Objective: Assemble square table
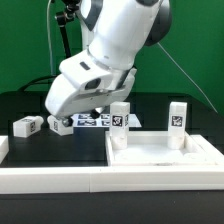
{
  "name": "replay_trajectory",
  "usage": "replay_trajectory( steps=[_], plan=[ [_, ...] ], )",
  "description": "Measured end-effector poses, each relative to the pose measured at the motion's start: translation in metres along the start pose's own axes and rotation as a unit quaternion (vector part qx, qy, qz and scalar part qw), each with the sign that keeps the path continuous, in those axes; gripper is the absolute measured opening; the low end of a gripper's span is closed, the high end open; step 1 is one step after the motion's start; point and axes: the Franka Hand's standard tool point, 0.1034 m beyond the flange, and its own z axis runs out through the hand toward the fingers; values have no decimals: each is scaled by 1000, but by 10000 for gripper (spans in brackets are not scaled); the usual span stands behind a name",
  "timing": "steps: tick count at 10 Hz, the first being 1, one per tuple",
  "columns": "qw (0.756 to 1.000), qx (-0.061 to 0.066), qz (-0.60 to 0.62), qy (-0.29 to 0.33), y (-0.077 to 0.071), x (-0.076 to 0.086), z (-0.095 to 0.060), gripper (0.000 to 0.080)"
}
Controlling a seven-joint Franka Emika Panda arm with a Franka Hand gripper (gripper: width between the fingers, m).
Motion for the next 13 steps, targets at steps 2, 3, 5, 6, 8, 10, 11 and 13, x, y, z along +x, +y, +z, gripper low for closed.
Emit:
replay_trajectory(
  steps=[2,3,5,6,8,10,11,13],
  plan=[
    [998,12,-3,-60,-3,0,1,649],
    [996,19,-8,-85,-5,-2,5,649],
    [992,25,0,-123,-1,-10,1,649],
    [989,25,2,-147,-1,-12,-5,649],
    [989,25,2,-147,-1,-12,-5,649],
    [989,25,2,-147,-1,-12,-5,649],
    [989,25,2,-147,-1,-12,-5,649],
    [989,25,2,-147,-1,-12,-5,649]
  ],
)
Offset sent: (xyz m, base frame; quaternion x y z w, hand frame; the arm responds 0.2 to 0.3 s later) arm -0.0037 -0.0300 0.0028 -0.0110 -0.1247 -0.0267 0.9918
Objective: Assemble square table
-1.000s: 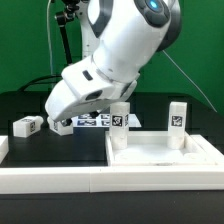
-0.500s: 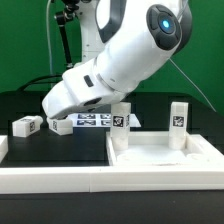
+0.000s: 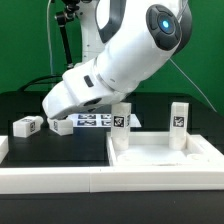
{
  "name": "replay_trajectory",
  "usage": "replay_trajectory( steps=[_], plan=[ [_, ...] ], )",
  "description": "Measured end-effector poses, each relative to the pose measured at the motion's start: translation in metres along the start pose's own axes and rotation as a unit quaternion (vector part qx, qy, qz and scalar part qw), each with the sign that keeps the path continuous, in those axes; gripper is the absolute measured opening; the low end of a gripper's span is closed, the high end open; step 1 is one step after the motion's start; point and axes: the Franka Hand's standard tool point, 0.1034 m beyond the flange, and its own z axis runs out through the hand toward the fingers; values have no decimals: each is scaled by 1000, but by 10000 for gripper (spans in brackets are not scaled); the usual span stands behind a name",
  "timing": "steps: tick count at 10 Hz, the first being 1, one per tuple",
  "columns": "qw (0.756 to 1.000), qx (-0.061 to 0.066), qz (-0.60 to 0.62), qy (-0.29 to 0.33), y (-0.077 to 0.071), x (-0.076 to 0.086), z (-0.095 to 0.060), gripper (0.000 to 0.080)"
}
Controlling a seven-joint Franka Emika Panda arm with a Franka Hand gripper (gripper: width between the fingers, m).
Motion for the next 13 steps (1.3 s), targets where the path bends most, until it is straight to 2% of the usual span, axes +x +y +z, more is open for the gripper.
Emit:
replay_trajectory(
  steps=[4,5,7,10,13],
  plan=[
    [1000,1,1,-1,0,-1,0,649],
    [1000,4,-8,0,4,-3,3,649],
    [1000,17,-8,-10,2,-15,23,649],
    [1000,24,-9,-5,18,-30,23,649],
    [1000,24,-10,-6,18,-29,27,649]
  ],
)
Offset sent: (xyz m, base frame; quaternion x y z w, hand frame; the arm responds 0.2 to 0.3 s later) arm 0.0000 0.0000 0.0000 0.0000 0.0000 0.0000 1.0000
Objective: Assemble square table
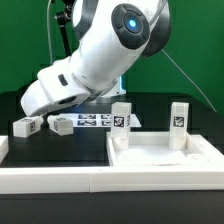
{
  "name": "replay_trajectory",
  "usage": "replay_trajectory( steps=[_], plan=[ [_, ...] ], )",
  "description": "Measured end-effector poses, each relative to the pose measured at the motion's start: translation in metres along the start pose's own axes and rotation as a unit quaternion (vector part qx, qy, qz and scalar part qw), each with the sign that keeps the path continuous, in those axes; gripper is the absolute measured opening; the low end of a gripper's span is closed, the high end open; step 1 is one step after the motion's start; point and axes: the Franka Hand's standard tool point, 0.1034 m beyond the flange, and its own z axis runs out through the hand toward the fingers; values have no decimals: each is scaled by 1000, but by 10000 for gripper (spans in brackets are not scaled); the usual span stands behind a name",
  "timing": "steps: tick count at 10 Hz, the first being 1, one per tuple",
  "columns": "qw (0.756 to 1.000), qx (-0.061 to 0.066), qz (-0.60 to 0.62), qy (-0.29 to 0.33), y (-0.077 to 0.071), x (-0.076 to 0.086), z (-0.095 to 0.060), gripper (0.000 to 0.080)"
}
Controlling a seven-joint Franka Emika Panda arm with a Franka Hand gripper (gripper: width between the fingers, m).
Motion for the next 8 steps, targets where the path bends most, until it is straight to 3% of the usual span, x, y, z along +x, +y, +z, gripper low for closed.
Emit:
replay_trajectory(
  steps=[4,6,8],
  plan=[
    [1000,5,0,-18,-1,0,10,649],
    [995,17,-1,-98,-7,0,15,649],
    [993,27,3,-119,-6,-6,18,649]
  ],
)
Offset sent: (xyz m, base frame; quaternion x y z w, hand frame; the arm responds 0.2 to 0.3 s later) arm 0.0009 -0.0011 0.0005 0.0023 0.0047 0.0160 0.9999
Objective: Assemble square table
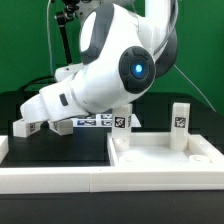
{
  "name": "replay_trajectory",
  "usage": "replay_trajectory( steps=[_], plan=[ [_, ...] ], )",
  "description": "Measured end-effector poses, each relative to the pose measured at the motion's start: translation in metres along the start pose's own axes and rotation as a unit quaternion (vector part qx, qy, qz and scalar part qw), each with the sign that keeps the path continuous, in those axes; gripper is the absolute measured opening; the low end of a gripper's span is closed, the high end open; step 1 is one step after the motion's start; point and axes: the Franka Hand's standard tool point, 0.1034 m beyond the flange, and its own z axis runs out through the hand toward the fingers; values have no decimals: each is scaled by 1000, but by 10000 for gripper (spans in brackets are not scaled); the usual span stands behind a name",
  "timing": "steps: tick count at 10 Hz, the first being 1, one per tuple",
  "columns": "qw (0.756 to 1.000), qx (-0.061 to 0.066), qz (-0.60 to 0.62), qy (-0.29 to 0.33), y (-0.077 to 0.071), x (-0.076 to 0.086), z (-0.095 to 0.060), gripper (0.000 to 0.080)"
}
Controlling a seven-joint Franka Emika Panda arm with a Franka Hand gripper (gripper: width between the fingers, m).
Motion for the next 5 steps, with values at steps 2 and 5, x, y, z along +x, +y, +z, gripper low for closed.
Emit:
replay_trajectory(
  steps=[2,5],
  plan=[
    [1000,0,0,1,0,0,0,649],
    [1000,5,0,3,5,5,12,649]
  ],
)
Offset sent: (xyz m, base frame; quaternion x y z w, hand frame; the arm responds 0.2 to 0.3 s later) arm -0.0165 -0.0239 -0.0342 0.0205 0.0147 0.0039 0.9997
